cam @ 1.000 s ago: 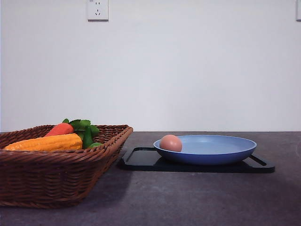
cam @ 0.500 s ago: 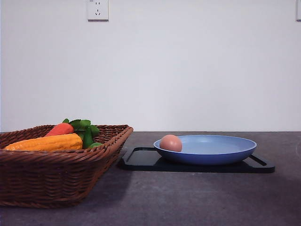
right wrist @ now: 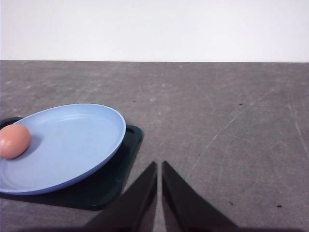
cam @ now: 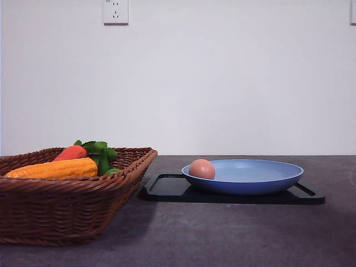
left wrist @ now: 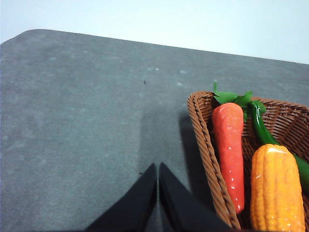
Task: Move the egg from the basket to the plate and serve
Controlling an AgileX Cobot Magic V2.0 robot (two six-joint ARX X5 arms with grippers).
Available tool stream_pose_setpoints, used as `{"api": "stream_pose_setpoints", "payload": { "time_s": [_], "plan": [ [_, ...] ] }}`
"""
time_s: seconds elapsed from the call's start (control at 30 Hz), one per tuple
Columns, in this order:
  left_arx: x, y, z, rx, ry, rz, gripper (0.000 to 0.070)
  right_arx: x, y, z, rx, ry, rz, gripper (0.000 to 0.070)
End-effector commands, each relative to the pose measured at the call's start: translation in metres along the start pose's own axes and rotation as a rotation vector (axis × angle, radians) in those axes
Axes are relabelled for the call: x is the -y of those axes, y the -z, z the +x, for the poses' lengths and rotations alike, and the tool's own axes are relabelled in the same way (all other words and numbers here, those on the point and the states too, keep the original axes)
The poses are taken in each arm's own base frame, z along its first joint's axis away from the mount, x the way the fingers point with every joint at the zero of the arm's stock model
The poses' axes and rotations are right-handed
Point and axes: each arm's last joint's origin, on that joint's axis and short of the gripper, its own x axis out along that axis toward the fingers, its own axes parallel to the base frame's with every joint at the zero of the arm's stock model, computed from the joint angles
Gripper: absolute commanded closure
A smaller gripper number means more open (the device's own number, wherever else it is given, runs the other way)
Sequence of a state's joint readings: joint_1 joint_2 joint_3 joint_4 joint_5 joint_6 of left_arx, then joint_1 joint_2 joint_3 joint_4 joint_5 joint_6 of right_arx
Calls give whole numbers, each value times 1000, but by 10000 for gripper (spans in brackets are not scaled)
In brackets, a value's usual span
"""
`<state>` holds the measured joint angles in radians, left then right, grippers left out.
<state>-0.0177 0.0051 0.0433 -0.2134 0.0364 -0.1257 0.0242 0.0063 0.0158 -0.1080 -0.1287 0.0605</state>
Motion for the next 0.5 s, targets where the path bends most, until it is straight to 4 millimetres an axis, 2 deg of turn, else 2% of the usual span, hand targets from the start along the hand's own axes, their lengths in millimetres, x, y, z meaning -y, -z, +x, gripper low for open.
{"api": "stream_pose_setpoints", "payload": {
  "time_s": [0.0,0.47],
  "plan": [
    [-1,8,2,-49,8,-8,700,0,0,0,11,2,14,700],
    [-1,8,2,-48,8,-8,700,0,0,0,11,2,14,700]
  ]
}}
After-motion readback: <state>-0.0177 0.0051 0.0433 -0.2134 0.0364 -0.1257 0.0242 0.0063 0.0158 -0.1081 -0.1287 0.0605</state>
